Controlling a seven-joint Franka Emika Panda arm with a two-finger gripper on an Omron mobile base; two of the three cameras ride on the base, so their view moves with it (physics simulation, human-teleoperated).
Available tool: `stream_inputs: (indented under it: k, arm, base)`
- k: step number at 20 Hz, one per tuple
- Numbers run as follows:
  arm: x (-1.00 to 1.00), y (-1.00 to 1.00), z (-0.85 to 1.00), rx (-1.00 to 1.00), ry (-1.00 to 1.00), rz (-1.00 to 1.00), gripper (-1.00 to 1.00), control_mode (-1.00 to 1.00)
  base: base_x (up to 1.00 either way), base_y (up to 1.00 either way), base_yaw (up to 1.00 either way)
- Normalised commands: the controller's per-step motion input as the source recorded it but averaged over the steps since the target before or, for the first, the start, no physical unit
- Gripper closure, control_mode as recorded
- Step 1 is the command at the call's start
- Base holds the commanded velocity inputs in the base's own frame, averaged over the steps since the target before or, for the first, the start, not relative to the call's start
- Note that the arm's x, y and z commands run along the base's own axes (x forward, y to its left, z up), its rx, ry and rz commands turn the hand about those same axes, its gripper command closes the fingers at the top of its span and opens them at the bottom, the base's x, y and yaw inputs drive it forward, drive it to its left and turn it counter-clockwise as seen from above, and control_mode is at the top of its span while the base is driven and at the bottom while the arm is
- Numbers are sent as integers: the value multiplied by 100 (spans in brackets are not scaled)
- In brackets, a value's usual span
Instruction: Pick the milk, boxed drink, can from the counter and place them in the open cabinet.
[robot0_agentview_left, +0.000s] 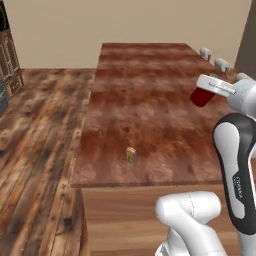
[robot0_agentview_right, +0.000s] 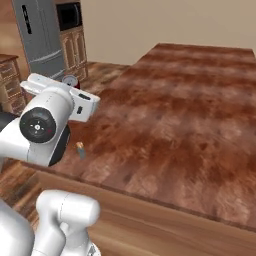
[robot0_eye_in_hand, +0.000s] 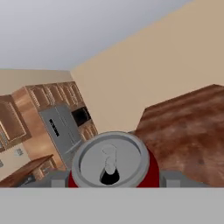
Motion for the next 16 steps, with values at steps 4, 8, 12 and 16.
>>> stream_inputs:
  k: [4, 8, 12, 16]
  arm:
    - [0, 0, 0, 0, 0, 0, 100, 100]
    - [0, 0, 0, 0, 0, 0, 100, 100]
    - [0, 0, 0, 0, 0, 0, 100, 100]
    - [0, 0, 0, 0, 0, 0, 100, 100]
  base:
    - [-56, 0, 62]
    - [-85, 1, 68]
    - [-66, 1, 70]
    - [-40, 0, 81]
